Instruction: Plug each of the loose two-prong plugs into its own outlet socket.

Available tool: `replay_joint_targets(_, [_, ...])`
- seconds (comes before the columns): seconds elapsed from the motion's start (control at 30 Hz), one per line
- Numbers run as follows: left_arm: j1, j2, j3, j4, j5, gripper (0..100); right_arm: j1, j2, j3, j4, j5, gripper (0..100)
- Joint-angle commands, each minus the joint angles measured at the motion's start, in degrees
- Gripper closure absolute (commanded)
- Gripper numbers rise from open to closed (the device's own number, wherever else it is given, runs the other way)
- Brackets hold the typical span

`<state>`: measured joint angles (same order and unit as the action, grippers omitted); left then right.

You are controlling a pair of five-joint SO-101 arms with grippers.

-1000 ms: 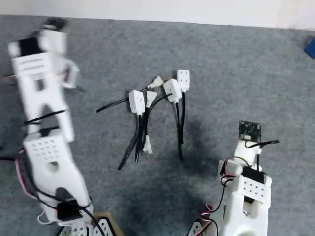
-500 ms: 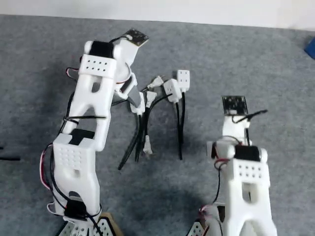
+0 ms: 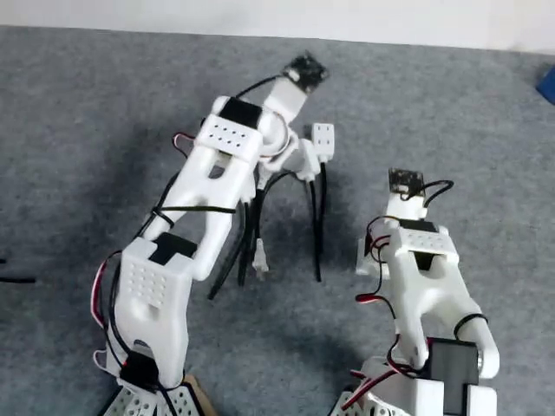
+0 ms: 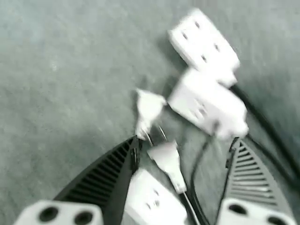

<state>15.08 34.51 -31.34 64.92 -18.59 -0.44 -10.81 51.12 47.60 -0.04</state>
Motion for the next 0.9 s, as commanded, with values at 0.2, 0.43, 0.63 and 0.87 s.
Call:
replay_joint_targets(0.2, [-12.1, -3.5, 6.3, -3.0, 2.5, 70, 0.6, 0.3, -2.0, -1.5, -0.5, 57.7])
replay_joint_targets(0.43, [-10.5, -5.1, 9.3, 11.3, 2.5, 70, 0.3, 0.5, -0.7, -4.2, -0.5, 57.7])
replay_joint_targets(0.63, [-7.9, -6.2, 12.1, 12.2, 5.0, 70, 0.3, 0.5, -0.4, -4.4, -0.4, 57.7])
replay_joint_targets(0.87, [-4.2, -6.1, 13.4, 17.6, 5.4, 70, 0.3, 0.5, -0.4, -4.4, -0.4, 57.7])
